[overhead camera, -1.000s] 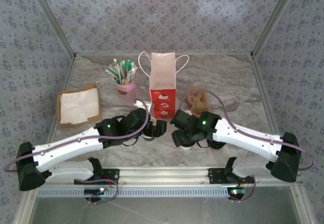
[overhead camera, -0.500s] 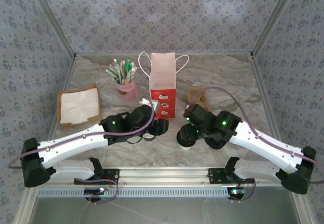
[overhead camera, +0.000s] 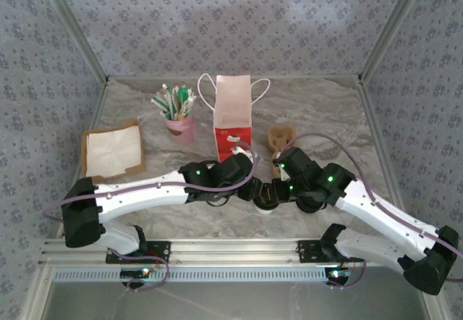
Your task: Pack the takeout coffee
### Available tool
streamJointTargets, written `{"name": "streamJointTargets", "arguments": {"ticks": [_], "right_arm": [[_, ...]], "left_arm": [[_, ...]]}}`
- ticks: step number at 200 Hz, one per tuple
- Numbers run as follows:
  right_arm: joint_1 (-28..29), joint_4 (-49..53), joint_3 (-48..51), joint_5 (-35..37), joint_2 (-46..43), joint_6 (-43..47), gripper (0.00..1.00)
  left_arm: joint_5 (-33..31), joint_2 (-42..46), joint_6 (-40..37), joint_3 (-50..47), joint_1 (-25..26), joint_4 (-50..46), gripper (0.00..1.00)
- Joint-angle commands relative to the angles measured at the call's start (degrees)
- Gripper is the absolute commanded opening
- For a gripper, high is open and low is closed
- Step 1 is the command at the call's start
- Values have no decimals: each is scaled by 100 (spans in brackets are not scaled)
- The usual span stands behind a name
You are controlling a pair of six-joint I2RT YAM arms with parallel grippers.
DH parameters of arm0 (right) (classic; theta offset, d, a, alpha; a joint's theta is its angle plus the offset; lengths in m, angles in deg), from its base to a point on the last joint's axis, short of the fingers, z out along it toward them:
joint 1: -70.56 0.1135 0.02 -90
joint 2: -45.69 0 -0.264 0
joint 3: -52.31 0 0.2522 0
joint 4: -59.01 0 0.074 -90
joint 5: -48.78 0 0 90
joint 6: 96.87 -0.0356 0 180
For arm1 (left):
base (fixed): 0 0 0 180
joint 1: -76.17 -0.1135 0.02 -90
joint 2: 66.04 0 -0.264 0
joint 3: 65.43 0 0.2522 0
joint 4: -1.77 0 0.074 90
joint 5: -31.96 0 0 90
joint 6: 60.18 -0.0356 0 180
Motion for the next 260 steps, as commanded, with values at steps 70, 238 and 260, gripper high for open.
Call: {"name": "streamJointTargets", "arguments": {"ticks": [70, 238, 260], "right_arm": [[-73, 49, 376, -156, 0, -41, 6], [-14, 137, 428, 213, 184, -219, 6], [36, -81, 242, 29, 62, -213, 11]], "left_arm": [[316, -370, 251, 17, 86, 405, 28], [282, -399, 534, -459, 87, 622, 25], [231, -327, 512, -436, 93, 589, 25]]}}
